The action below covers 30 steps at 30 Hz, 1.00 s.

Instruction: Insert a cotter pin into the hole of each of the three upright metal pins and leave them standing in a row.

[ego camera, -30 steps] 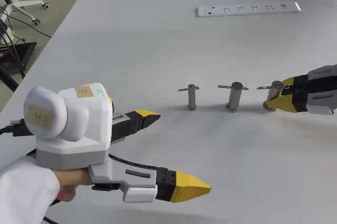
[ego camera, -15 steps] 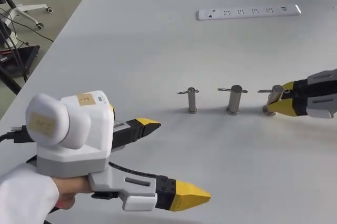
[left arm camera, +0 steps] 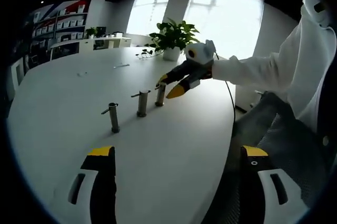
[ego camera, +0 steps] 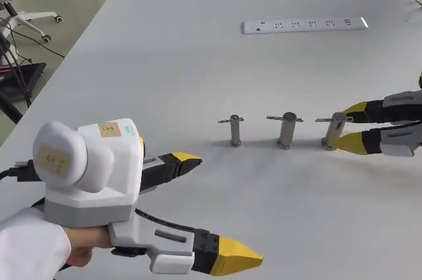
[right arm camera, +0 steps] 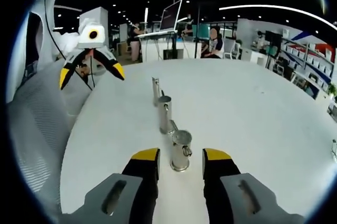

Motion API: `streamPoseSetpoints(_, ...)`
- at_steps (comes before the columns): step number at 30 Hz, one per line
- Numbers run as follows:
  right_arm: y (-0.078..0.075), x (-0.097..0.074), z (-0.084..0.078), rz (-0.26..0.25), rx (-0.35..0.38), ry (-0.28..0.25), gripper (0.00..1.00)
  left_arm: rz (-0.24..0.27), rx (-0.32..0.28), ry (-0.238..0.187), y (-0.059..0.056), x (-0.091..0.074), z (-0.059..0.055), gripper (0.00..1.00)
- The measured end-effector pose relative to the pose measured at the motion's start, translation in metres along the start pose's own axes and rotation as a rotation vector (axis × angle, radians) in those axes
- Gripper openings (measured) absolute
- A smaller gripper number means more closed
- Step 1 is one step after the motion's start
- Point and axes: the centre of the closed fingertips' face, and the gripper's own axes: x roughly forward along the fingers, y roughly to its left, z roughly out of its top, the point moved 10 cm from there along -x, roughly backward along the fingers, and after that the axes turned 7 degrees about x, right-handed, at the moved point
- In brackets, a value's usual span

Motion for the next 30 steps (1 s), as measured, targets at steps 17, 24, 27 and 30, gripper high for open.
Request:
streamPoseSetpoints(17,0.062,-0.033,0.027,-0.057,0.112,-0.064,0.84,0.061,-0.063,-0.125,0.004,-0.004,0.006,0.99)
streamPoseSetpoints(24,0.075,-0.043,0.028,-0.138,0.165,-0.072,0.87,0.07,-0.093,-0.127,0.003,-0.003,0.002,0.99)
streamPoseSetpoints(27,0.076,-0.049,0.026,-0.16,0.202,-0.069,0.91,0.078,-0.105,-0.127,0.006,-0.005,0.0,0.99)
streamPoseSetpoints(30,0.079,-0.054,0.026,-0.167,0.222,-0.069,0.92,0.083,-0.122,-0.109,0.009,-0.007,-0.002,0.99)
